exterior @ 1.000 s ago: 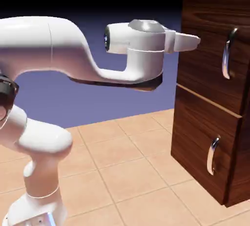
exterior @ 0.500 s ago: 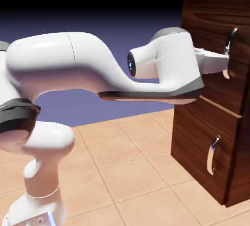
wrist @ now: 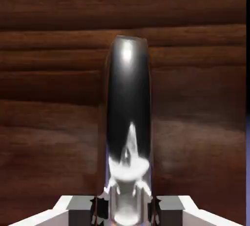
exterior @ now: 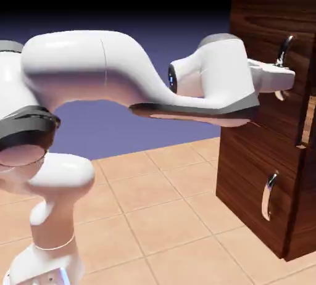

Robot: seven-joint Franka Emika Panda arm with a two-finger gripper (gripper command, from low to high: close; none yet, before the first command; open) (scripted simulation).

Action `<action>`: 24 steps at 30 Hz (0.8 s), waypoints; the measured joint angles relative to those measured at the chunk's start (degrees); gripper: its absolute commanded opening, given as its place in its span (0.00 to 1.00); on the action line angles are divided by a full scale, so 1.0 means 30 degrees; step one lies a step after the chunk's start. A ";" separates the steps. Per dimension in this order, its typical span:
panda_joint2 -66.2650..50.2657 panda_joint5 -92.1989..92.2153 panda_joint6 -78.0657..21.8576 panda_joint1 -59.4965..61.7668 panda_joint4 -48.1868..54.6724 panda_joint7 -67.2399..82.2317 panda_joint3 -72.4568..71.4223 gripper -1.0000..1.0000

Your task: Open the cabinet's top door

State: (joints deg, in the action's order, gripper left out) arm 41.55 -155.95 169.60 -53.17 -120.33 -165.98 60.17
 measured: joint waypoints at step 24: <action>0.0215 0.8794 -0.3675 1.6611 -0.7301 -0.0007 -1.5033 0.00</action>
State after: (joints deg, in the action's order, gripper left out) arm 42.19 -129.57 158.57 -3.34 -142.23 -166.00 15.07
